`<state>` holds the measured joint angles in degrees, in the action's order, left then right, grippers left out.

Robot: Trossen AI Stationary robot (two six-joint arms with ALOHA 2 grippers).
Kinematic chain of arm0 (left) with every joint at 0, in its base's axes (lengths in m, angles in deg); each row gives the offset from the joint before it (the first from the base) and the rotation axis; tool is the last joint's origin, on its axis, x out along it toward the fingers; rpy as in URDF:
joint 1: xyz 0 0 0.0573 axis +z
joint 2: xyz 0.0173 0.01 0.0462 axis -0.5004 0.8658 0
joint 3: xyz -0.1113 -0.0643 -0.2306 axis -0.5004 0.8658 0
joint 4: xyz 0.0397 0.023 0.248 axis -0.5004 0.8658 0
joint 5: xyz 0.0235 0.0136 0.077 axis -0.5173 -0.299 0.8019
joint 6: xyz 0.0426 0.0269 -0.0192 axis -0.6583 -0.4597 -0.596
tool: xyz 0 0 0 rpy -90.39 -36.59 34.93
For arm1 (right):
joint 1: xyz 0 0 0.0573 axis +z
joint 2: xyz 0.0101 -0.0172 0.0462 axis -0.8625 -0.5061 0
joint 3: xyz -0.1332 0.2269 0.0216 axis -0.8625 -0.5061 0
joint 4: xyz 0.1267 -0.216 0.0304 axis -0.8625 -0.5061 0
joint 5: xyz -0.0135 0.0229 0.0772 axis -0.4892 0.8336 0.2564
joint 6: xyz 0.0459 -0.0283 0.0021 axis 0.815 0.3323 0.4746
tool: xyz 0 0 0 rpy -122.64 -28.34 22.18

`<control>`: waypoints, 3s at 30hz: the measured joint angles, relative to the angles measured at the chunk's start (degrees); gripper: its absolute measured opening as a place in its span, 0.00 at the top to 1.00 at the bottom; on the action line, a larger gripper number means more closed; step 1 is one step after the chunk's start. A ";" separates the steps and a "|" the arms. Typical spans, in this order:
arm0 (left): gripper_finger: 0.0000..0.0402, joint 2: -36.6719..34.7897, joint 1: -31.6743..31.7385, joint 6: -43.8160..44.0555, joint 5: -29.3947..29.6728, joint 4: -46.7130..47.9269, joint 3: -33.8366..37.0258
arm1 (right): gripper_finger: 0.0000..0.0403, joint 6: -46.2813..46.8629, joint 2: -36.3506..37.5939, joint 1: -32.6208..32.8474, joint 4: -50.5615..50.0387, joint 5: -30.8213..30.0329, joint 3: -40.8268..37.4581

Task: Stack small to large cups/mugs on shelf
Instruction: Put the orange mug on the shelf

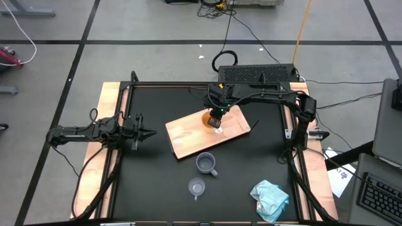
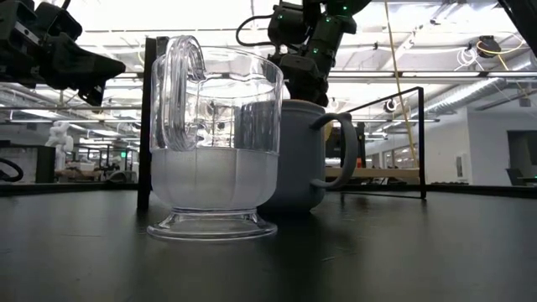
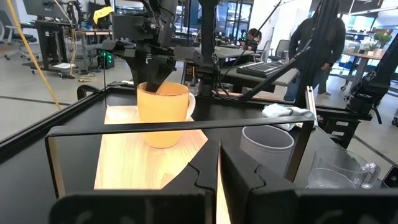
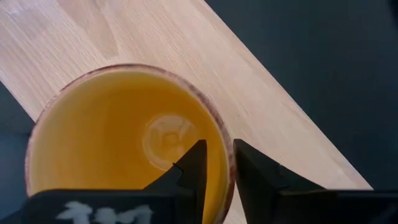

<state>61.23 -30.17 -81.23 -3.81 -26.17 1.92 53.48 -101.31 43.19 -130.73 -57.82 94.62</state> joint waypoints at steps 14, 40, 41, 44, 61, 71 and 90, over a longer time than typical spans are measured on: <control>0.96 0.01 0.00 0.01 0.00 0.00 0.00 | 0.82 -0.43 0.00 0.00 0.44 0.00 0.02; 0.96 0.01 0.00 0.02 0.00 0.00 0.00 | 0.55 0.33 1.09 0.00 0.78 0.02 0.04; 0.96 0.02 0.00 0.00 0.00 0.00 0.00 | 0.55 0.34 1.41 0.00 0.77 0.02 0.04; 0.96 0.01 0.00 0.00 0.00 0.00 0.00 | 0.55 0.35 2.61 0.00 0.92 0.02 0.04; 0.96 0.00 0.00 0.00 0.00 0.00 -0.02 | 0.55 0.35 9.09 0.72 0.25 0.04 0.11; 0.96 0.01 0.00 0.01 0.00 0.00 0.00 | 0.68 -3.85 13.73 4.58 -0.57 0.24 0.11; 0.96 0.01 0.00 0.01 0.00 0.00 0.00 | 1.00 -8.48 24.52 13.40 3.60 -2.91 -4.79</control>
<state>61.24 -30.17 -81.22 -3.81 -26.17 1.92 45.00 -76.79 56.59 -127.13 -60.73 89.83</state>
